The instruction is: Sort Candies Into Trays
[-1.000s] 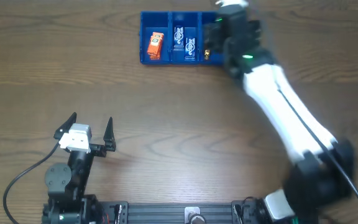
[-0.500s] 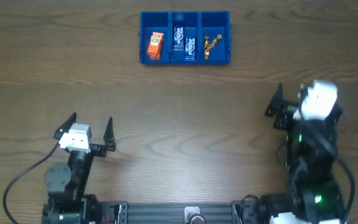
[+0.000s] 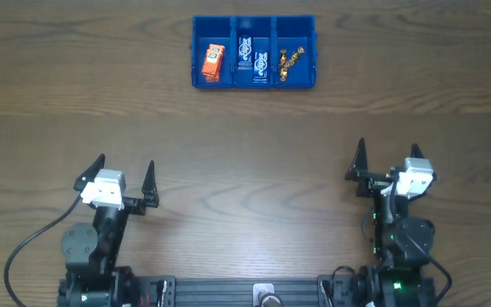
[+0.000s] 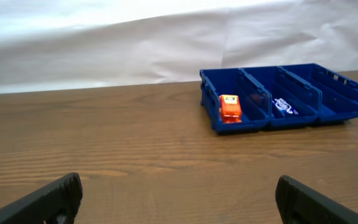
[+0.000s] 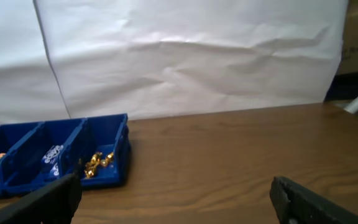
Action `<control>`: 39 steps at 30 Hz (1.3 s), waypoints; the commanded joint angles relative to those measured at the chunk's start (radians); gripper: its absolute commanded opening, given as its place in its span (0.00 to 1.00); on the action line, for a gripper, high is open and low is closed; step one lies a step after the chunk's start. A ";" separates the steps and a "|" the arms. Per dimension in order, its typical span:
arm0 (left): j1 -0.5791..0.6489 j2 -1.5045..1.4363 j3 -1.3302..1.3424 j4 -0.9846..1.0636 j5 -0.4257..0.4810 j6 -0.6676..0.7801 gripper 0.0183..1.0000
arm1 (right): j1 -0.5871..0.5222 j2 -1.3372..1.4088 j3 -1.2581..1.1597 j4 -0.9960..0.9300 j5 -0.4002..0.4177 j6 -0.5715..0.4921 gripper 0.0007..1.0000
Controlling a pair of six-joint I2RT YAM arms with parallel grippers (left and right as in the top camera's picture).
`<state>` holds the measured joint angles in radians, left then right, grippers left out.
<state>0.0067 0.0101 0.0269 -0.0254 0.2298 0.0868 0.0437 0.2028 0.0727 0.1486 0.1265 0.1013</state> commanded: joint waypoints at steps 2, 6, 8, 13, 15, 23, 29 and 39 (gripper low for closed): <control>0.006 -0.006 -0.022 -0.030 0.006 0.014 1.00 | -0.006 -0.188 -0.066 -0.027 -0.017 -0.006 1.00; 0.006 -0.006 -0.022 -0.030 0.006 0.014 1.00 | -0.006 -0.200 -0.065 -0.089 -0.028 -0.005 1.00; 0.006 -0.006 -0.022 -0.030 0.006 0.014 1.00 | -0.006 -0.200 -0.065 -0.125 -0.028 -0.005 1.00; 0.006 -0.006 -0.022 -0.030 0.006 0.014 1.00 | -0.007 -0.200 -0.065 -0.225 -0.029 -0.005 1.00; 0.006 -0.006 -0.022 -0.030 0.006 0.014 1.00 | -0.007 -0.200 -0.065 -0.225 -0.030 -0.006 1.00; 0.006 -0.006 -0.022 -0.030 0.006 0.014 1.00 | -0.006 -0.200 -0.065 -0.226 -0.043 -0.006 1.00; 0.006 -0.006 -0.022 -0.030 0.006 0.014 1.00 | -0.006 -0.200 -0.065 -0.225 -0.043 -0.005 1.00; 0.006 -0.006 -0.022 -0.030 0.006 0.014 1.00 | -0.006 -0.200 -0.065 -0.225 -0.043 -0.005 1.00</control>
<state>0.0067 0.0101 0.0269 -0.0254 0.2298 0.0868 0.0433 0.0109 0.0093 -0.0700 0.0921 0.1013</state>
